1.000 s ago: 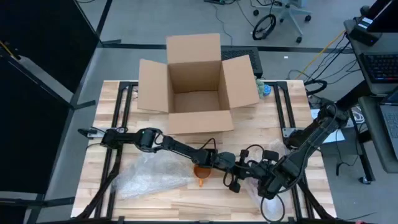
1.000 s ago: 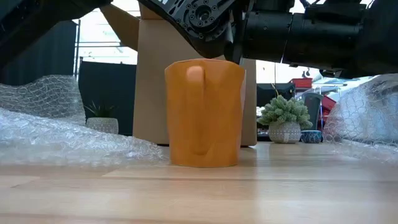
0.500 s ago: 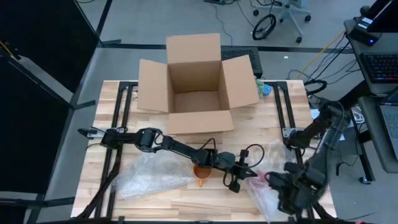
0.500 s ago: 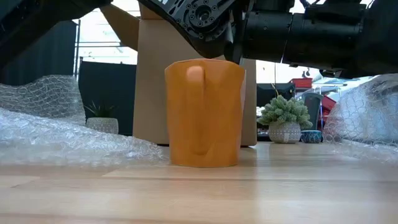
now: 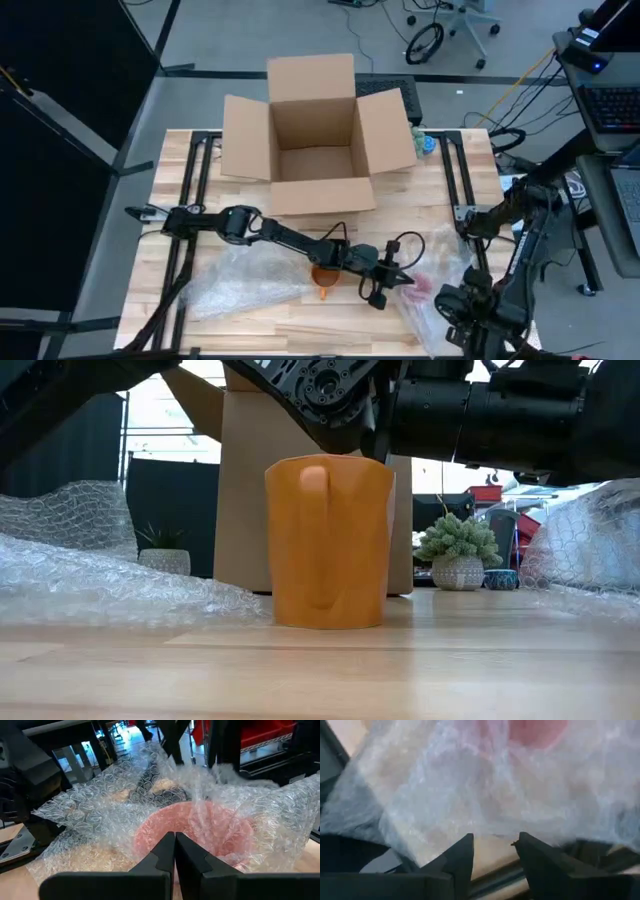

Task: Wrap mug
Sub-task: Wrap the pink mug with the transparent bubble wrap

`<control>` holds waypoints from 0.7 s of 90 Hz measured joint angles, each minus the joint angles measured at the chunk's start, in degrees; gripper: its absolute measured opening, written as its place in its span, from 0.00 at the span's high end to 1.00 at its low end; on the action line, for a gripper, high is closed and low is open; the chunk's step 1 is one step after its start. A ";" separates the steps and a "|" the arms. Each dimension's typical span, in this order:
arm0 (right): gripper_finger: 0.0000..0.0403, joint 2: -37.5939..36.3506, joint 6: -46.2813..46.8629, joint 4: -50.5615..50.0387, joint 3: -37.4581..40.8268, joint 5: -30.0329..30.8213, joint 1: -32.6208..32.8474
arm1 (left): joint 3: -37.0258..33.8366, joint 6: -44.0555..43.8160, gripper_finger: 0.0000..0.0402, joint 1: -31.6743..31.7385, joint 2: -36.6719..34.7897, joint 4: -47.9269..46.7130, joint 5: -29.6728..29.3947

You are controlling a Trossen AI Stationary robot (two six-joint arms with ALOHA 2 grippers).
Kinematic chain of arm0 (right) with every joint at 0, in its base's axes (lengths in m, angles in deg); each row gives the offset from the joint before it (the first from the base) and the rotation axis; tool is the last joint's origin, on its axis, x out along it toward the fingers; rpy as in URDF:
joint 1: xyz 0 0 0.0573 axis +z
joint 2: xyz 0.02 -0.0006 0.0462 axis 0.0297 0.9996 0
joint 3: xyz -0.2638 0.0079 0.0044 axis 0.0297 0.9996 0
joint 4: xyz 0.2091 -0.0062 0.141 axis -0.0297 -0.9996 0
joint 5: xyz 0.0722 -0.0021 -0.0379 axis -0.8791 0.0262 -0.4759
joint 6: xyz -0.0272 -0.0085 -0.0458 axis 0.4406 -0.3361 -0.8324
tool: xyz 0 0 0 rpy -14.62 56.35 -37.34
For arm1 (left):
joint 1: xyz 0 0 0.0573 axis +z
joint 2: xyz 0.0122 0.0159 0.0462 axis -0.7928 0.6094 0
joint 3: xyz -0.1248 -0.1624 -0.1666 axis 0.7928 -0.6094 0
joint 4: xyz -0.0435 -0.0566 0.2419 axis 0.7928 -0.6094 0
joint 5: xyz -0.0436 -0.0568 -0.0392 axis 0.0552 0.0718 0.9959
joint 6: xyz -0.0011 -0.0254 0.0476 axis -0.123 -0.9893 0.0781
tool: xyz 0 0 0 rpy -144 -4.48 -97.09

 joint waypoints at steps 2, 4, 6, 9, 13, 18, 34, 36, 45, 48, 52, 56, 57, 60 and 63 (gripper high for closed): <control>0.65 0.22 -0.62 0.28 0.22 0.54 -0.39 | 0.00 -0.01 1.00 0.00 0.00 0.10 -0.01; 0.65 0.38 -1.42 0.47 0.40 1.18 -0.75 | 0.00 -0.01 1.00 0.00 0.00 0.09 -0.01; 0.65 0.52 -2.26 0.74 0.58 2.06 -1.18 | 0.00 -0.01 1.00 0.00 0.00 0.11 -0.01; 0.65 0.69 -3.58 1.32 0.66 3.46 -1.85 | 0.00 -0.01 1.00 0.00 0.00 0.11 -0.01; 0.65 0.73 -5.49 2.09 0.66 5.61 -2.69 | 0.00 -0.01 1.00 0.02 0.00 0.13 0.01; 0.65 0.70 -7.68 2.64 0.66 8.33 -3.80 | 0.00 -0.01 1.00 0.02 0.00 0.13 -0.01; 0.65 -0.74 -12.89 2.38 0.66 11.79 -6.79 | 0.00 -0.01 1.00 0.02 0.00 0.13 -0.01; 0.65 -0.80 -13.41 2.39 0.66 12.36 -7.08 | 0.00 -0.01 1.00 0.02 0.00 0.13 -0.01; 0.65 -0.93 -15.60 2.15 0.66 14.07 -8.64 | 0.00 0.01 1.00 0.02 0.00 0.15 -0.01; 0.65 -0.92 -16.15 1.71 0.66 14.44 -9.11 | 0.00 -0.01 1.00 0.02 0.00 0.16 -0.01; 0.65 -0.80 -16.76 1.21 0.66 14.82 -9.94 | 0.00 0.01 1.00 0.02 0.00 0.15 -0.01; 0.66 -0.68 -17.36 1.30 0.83 14.87 -10.78 | 0.00 0.01 1.00 0.02 0.00 0.14 -0.01; 0.66 -0.66 -17.48 1.46 0.99 14.82 -11.00 | 0.00 0.00 1.00 0.02 0.00 0.14 -0.01; 0.66 -0.62 -17.77 1.75 1.59 14.56 -11.69 | 0.00 -0.01 1.00 0.02 0.00 0.16 -0.01; 0.66 -0.58 -17.89 2.51 2.47 14.31 -12.27 | 0.00 -0.01 1.00 0.02 0.00 0.14 -0.01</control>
